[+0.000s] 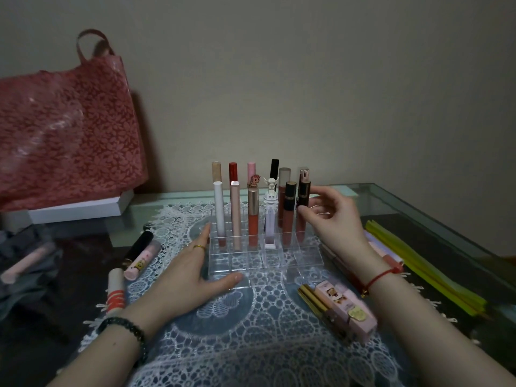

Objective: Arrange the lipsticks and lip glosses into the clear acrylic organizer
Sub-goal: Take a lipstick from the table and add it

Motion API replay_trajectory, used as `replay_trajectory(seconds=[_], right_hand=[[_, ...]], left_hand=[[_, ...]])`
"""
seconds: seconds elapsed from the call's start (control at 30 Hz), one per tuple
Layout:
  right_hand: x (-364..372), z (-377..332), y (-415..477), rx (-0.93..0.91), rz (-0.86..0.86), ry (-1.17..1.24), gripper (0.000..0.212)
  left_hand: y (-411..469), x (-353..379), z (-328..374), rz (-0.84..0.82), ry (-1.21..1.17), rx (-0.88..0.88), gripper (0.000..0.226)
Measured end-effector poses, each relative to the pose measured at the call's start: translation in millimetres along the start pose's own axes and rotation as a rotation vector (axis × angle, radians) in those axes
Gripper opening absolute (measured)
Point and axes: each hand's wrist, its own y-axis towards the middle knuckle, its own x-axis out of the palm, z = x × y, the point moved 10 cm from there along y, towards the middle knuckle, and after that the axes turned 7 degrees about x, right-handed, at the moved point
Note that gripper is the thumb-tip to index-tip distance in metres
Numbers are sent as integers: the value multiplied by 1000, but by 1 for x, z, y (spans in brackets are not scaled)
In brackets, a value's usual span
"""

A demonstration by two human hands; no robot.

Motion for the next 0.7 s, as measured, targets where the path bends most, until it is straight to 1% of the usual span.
replay_trajectory(seconds=[0.13,0.33,0.43,0.53,0.6,0.7], right_hand=[[-8,-3,1,-8,16,42,30],[-32,-5,4,-13,85,69,27],[-45,-6,5,-22,89,41,26],[-56,0,7,-4,91,-78,26],[-58,7,8,13,81,-229,27],[-45,23,4,41,9,-452,30]], left_hand=[[0,1,-2,-11,9,-13,129],[0,2,-4,-9,-12,-9,128],[0,2,-4,-2,-3,-4,128],[0,2,-5,1,4,-5,127],[0,1,-5,5,-4,-5,127],[1,2,-6,7,-6,-9,128]])
